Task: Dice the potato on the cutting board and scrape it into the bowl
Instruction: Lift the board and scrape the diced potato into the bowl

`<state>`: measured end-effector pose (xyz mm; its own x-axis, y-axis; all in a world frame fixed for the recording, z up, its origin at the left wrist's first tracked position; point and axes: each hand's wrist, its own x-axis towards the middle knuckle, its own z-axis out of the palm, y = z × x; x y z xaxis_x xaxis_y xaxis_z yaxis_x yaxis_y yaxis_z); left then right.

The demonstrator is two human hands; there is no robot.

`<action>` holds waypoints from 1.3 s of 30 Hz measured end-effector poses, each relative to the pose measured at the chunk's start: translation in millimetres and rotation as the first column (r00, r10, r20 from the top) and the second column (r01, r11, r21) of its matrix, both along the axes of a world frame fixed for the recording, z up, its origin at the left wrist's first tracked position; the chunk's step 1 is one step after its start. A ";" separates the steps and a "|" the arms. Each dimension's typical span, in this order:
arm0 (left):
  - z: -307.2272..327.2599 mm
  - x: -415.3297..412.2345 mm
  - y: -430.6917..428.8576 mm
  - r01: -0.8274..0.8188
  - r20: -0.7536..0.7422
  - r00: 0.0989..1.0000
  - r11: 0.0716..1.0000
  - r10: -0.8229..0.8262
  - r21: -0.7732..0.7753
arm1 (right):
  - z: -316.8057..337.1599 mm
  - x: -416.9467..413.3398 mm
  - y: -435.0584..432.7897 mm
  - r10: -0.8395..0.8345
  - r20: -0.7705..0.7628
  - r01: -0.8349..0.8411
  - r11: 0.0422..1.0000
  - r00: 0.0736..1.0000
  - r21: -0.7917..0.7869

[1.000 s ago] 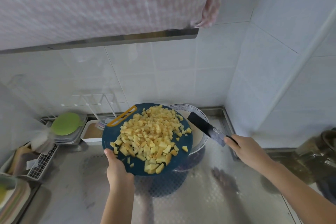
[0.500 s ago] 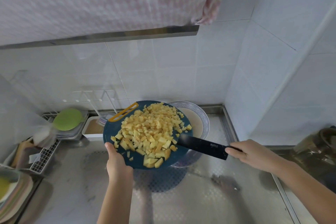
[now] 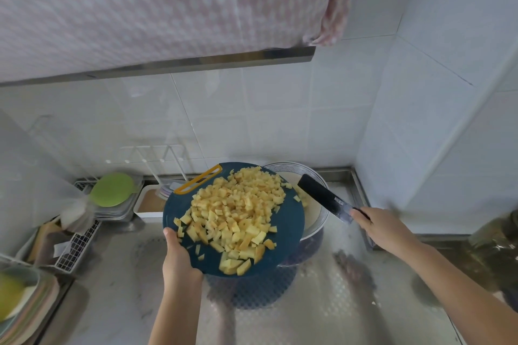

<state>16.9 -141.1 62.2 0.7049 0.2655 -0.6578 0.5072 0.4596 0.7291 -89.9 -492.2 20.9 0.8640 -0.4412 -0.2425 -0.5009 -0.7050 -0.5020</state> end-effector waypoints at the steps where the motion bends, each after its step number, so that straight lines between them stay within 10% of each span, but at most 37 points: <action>1: 0.0 0.5 1.1 -0.003 -0.003 1.000 1.000 0.003 0.000 | 2.1 -2.2 1.6 -0.002 0.007 0.002 1.000 1.000 0.004; 15: -6.6 5.2 -2.6 0.060 -0.043 0.997 0.998 -0.060 -0.004 | 40.1 5.2 101.5 0.167 0.067 -0.175 0.974 0.984 0.145; 39: -9.4 1.0 9.7 0.018 -0.049 0.999 1.000 -0.018 -0.006 | 0.0 30.1 80.4 0.116 0.058 -0.099 0.966 0.992 -0.240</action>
<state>17.9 -131.4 52.8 0.6761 0.2494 -0.6933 0.5509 0.4539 0.7004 -59.9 -411.9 20.9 0.9208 -0.3819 -0.0790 -0.3846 -0.8556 -0.3465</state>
